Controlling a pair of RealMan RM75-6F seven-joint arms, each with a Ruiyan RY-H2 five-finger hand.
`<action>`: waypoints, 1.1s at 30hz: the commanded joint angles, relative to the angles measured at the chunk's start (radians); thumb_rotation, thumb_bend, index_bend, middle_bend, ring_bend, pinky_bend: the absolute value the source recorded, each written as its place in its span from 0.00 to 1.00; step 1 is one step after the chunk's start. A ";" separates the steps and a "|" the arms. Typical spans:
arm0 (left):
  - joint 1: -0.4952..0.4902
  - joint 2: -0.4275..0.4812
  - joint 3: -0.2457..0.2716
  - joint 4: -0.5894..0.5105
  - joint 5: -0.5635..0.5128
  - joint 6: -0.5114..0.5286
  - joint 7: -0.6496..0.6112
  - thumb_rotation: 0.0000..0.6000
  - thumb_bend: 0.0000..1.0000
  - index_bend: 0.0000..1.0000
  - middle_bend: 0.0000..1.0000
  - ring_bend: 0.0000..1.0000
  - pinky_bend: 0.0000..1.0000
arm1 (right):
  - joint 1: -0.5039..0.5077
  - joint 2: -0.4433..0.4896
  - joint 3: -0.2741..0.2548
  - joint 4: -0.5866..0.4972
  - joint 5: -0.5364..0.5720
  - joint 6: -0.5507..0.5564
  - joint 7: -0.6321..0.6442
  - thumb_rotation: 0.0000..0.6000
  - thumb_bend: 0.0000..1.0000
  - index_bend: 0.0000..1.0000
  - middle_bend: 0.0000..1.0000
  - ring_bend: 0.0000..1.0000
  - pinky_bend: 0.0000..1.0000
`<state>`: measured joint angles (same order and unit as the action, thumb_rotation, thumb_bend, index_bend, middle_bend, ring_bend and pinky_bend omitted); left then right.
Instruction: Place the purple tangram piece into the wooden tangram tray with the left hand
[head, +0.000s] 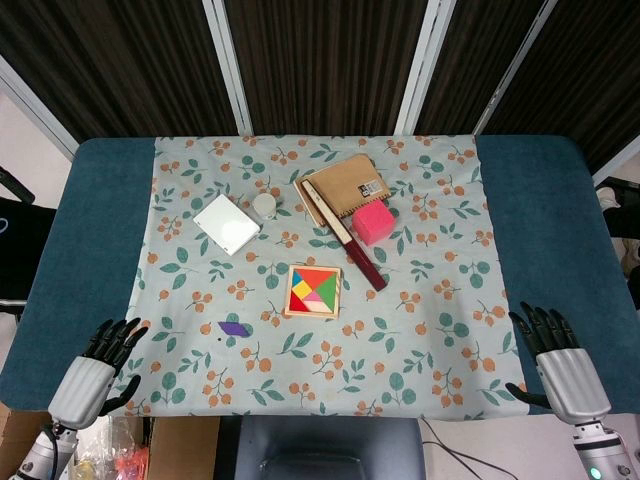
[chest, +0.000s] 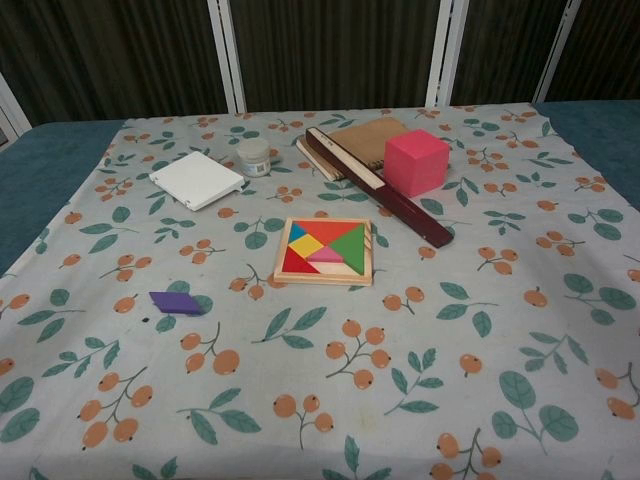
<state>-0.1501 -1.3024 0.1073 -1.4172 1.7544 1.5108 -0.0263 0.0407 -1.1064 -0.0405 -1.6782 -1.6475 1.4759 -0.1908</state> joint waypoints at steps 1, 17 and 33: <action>-0.001 -0.001 0.000 -0.001 -0.003 -0.005 0.000 1.00 0.41 0.00 0.03 0.00 0.01 | -0.001 -0.001 0.000 -0.001 -0.001 0.001 -0.002 0.92 0.12 0.00 0.00 0.00 0.00; -0.079 -0.249 -0.109 0.013 -0.140 -0.147 0.035 1.00 0.41 0.20 0.99 1.00 1.00 | 0.004 -0.005 0.007 0.000 0.019 -0.013 -0.013 0.92 0.12 0.00 0.00 0.00 0.00; -0.170 -0.397 -0.210 -0.045 -0.387 -0.339 0.341 1.00 0.41 0.25 1.00 1.00 1.00 | 0.015 -0.011 0.007 -0.004 0.020 -0.031 -0.015 0.92 0.12 0.00 0.00 0.00 0.00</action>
<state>-0.3023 -1.6688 -0.0847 -1.4711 1.4004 1.1963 0.2938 0.0553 -1.1172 -0.0335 -1.6822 -1.6275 1.4451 -0.2061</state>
